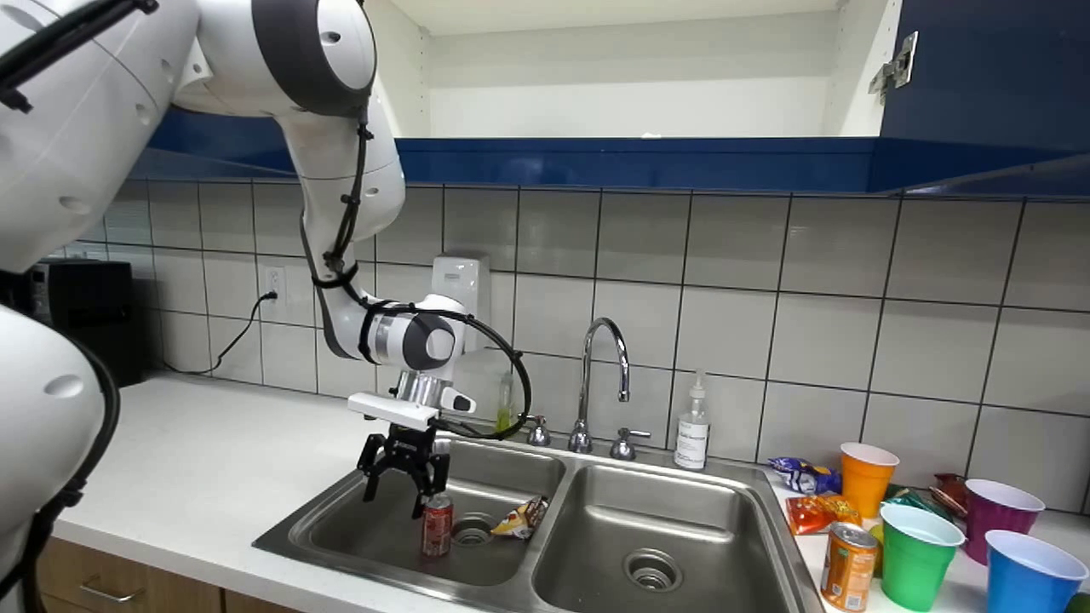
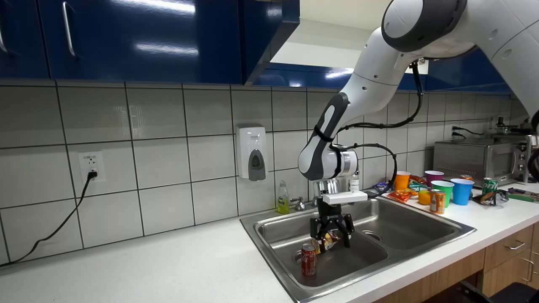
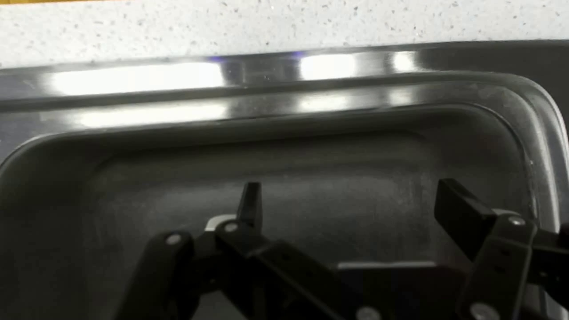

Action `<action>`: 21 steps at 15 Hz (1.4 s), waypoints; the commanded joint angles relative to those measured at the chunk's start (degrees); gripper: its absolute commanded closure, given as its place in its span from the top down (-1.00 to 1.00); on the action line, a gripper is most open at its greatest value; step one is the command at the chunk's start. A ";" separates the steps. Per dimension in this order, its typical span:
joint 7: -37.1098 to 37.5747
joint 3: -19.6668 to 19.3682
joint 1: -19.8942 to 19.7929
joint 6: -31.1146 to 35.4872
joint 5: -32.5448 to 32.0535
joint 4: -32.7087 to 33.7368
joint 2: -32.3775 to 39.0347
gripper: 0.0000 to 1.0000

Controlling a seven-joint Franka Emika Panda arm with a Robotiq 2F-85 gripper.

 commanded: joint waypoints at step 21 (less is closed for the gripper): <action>0.35 1.17 -0.63 3.54 -0.43 0.35 3.15 1.00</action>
